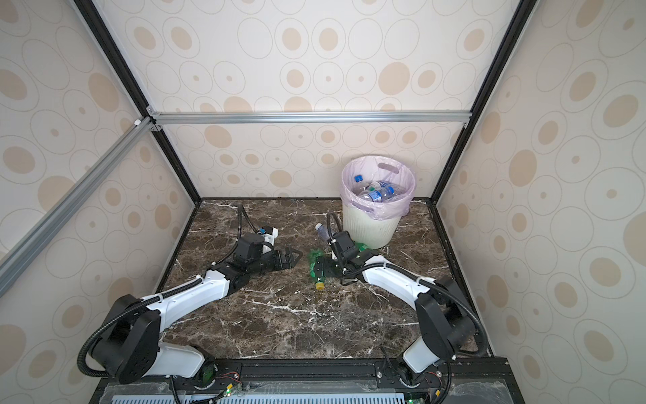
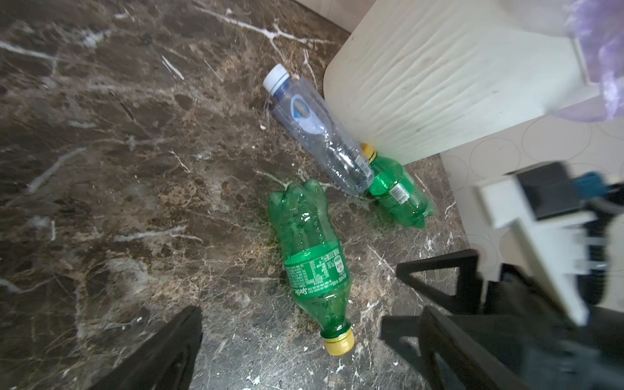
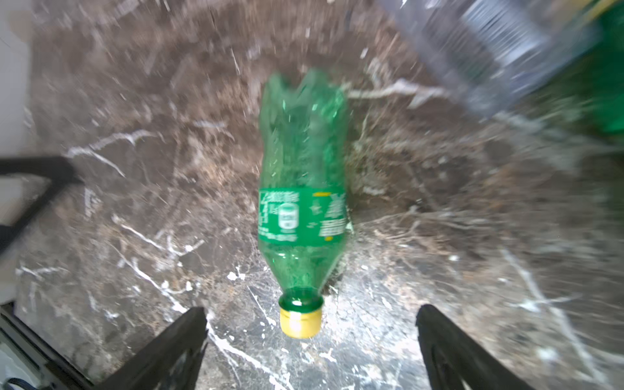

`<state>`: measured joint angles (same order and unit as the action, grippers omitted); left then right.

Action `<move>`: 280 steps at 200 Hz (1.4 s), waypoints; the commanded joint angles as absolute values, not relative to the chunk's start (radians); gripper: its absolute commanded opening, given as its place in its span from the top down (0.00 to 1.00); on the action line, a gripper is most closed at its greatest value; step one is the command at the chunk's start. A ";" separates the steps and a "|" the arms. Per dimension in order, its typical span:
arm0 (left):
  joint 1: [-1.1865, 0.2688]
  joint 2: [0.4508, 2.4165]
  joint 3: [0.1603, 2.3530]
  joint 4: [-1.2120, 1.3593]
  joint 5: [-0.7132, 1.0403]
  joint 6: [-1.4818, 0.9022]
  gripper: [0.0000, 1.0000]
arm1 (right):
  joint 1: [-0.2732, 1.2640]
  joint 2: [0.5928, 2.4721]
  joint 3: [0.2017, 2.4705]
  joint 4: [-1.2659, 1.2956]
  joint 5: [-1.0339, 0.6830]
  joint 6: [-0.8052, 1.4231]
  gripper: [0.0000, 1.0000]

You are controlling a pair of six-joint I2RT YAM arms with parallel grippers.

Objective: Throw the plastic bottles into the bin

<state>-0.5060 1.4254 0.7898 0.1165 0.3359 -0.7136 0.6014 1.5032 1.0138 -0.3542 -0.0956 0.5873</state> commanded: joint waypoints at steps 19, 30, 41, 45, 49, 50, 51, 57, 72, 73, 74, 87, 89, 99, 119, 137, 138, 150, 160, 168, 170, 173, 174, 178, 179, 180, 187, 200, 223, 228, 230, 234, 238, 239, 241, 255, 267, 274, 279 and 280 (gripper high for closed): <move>-0.526 1.489 0.855 0.101 0.383 -0.730 0.01 | 0.523 1.380 0.949 -0.441 -0.053 0.551 0.00; -0.539 1.515 0.876 0.070 0.360 -0.722 0.01 | 0.497 1.355 0.934 -0.444 -0.063 0.548 0.00; -0.549 1.543 0.899 0.037 0.344 -0.714 0.01 | 0.479 1.338 0.924 -0.445 -0.069 0.547 0.00; -0.552 1.555 0.906 0.025 0.339 -0.712 0.01 | 0.475 1.331 0.921 -0.447 -0.070 0.545 0.00; -0.556 1.566 0.915 0.012 0.332 -0.710 0.01 | 0.471 1.325 0.919 -0.447 -0.071 0.543 0.00; -0.556 1.570 0.917 0.009 0.329 -0.710 0.01 | 0.471 1.324 0.917 -0.448 -0.071 0.543 0.00; -0.557 1.574 0.919 0.006 0.327 -0.710 0.01 | 0.470 1.322 0.917 -0.447 -0.071 0.543 0.00; -0.562 1.592 0.931 -0.009 0.321 -0.705 0.01 | 0.469 1.317 0.914 -0.447 -0.070 0.540 0.00; -0.577 1.632 0.962 -0.030 0.315 -0.702 0.01 | 0.469 1.306 0.912 -0.447 -0.069 0.538 0.00; -0.577 1.634 0.964 -0.032 0.315 -0.702 0.01 | 0.469 1.306 0.911 -0.447 -0.069 0.538 0.00; -0.578 1.636 0.966 -0.032 0.314 -0.703 0.01 | 0.469 1.306 0.911 -0.447 -0.067 0.538 0.00; -0.593 1.663 0.991 -0.048 0.300 -0.699 0.01 | 0.469 1.301 0.908 -0.447 -0.064 0.538 0.00; -0.595 1.668 0.993 -0.052 0.298 -0.698 0.01 | 0.468 1.300 0.907 -0.447 -0.064 0.538 0.00; -0.604 1.688 1.012 -0.066 0.289 -0.697 0.01 | 0.468 1.296 0.906 -0.447 -0.061 0.538 0.00; -0.617 1.723 1.035 -0.094 0.258 -0.699 0.02 | 0.466 1.290 0.900 -0.444 -0.055 0.539 0.00; -0.627 1.748 1.045 -0.104 0.243 -0.706 0.05 | 0.464 1.287 0.896 -0.441 -0.057 0.540 0.00; -0.627 1.750 1.046 -0.105 0.243 -0.706 0.05 | 0.464 1.287 0.896 -0.440 -0.058 0.540 0.00; -0.635 1.770 1.051 -0.106 0.248 -0.709 0.07 | 0.462 1.288 0.891 -0.437 -0.060 0.541 0.00; -0.644 1.781 1.055 -0.102 0.250 -0.713 0.09 | 0.462 1.292 0.890 -0.432 -0.064 0.543 0.00; -0.655 1.786 1.057 -0.098 0.245 -0.714 0.09 | 0.460 1.294 0.888 -0.430 -0.068 0.544 0.00; -0.656 1.787 1.058 -0.098 0.243 -0.715 0.09 | 0.460 1.295 0.887 -0.429 -0.068 0.545 0.00; -0.661 1.790 1.060 -0.098 0.241 -0.715 0.09 | 0.460 1.296 0.887 -0.428 -0.069 0.545 0.00; -0.662 1.790 1.060 -0.098 0.240 -0.715 0.09 | 0.460 1.296 0.886 -0.428 -0.069 0.546 0.00; -0.665 1.793 1.062 -0.098 0.240 -0.715 0.09 | 0.460 1.297 0.885 -0.425 -0.070 0.546 0.00; -0.666 1.795 1.063 -0.098 0.240 -0.715 0.09 | 0.460 1.298 0.885 -0.425 -0.071 0.546 0.00; -0.667 1.795 1.063 -0.097 0.239 -0.715 0.09 | 0.460 1.298 0.885 -0.424 -0.071 0.546 0.00; -0.674 1.801 1.067 -0.097 0.237 -0.715 0.10 | 0.461 1.299 0.884 -0.421 -0.073 0.548 0.00; -0.684 1.810 1.072 -0.096 0.234 -0.715 0.10 | 0.460 1.304 0.883 -0.417 -0.075 0.551 0.00; -0.693 1.827 1.081 -0.091 0.232 -0.716 0.10 | 0.460 1.310 0.883 -0.412 -0.081 0.552 0.00; -0.693 1.830 1.082 -0.092 0.232 -0.714 0.11 | 0.460 1.310 0.883 -0.410 -0.081 0.552 0.00; -0.694 1.832 1.083 -0.092 0.232 -0.715 0.11 | 0.459 1.311 0.884 -0.411 -0.082 0.552 0.00; -0.693 1.835 1.083 -0.092 0.231 -0.715 0.11 | 0.460 1.311 0.883 -0.411 -0.083 0.554 0.00; -0.694 1.837 1.083 -0.092 0.232 -0.713 0.12 | 0.460 1.310 0.884 -0.411 -0.083 0.553 0.00; -0.694 1.837 1.083 -0.092 0.231 -0.713 0.12 | 0.460 1.310 0.884 -0.411 -0.083 0.554 0.00; -0.694 1.839 1.083 -0.092 0.230 -0.712 0.12 | 0.460 1.310 0.884 -0.411 -0.083 0.553 0.00; -0.693 1.840 1.079 -0.089 0.230 -0.711 0.15 | 0.460 1.310 0.883 -0.408 -0.083 0.552 0.00; -0.694 1.839 1.076 -0.087 0.229 -0.708 0.19 | 0.460 1.310 0.881 -0.410 -0.083 0.552 0.00; -0.694 1.838 1.072 -0.089 0.228 -0.706 0.21 | 0.460 1.312 0.879 -0.409 -0.083 0.555 0.00; -0.693 1.836 1.070 -0.087 0.227 -0.703 0.23 | 0.460 1.312 0.880 -0.408 -0.084 0.554 0.00; -0.694 1.836 1.070 -0.087 0.226 -0.703 0.23 | 0.459 1.312 0.880 -0.408 -0.084 0.555 0.00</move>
<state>-0.6914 1.8309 1.0515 -0.0746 0.2470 -0.7170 0.4641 1.3067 0.8940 -0.4149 -0.0788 0.5499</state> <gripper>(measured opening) 0.799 0.997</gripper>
